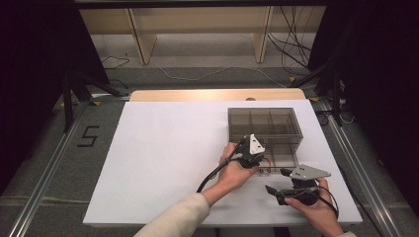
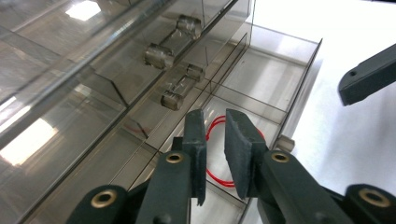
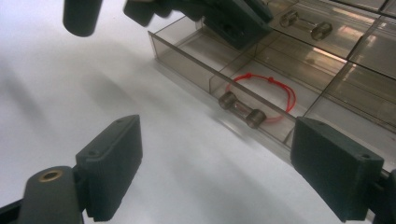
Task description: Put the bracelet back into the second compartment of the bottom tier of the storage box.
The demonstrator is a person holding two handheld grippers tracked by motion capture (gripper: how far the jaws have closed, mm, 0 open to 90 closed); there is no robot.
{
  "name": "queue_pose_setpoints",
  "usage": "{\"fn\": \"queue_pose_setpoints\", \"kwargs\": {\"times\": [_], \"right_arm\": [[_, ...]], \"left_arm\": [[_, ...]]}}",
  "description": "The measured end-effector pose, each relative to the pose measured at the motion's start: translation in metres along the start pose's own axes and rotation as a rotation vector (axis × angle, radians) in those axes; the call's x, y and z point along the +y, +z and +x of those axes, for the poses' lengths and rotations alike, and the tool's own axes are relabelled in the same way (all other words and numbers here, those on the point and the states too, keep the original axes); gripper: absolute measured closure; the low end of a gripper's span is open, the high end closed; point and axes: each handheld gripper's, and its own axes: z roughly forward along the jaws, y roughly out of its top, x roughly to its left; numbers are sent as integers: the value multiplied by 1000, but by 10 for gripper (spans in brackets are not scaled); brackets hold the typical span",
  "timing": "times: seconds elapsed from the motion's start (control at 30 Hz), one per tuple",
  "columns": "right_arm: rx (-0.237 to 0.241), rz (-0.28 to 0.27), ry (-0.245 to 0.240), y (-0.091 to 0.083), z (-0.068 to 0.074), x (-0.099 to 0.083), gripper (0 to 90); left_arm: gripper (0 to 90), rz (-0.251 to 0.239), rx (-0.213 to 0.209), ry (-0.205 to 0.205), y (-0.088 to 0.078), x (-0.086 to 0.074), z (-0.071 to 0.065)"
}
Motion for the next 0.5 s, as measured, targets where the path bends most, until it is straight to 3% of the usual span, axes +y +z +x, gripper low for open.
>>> {"fn": "queue_pose_setpoints", "kwargs": {"times": [0.3,0.5], "right_arm": [[0,4,-2,0,0,0,176],[-1,6,-11,-1,0,0,176]], "left_arm": [[640,-42,1,-62,-23,1,6],[591,-64,-11,-76,-37,1,8]]}}
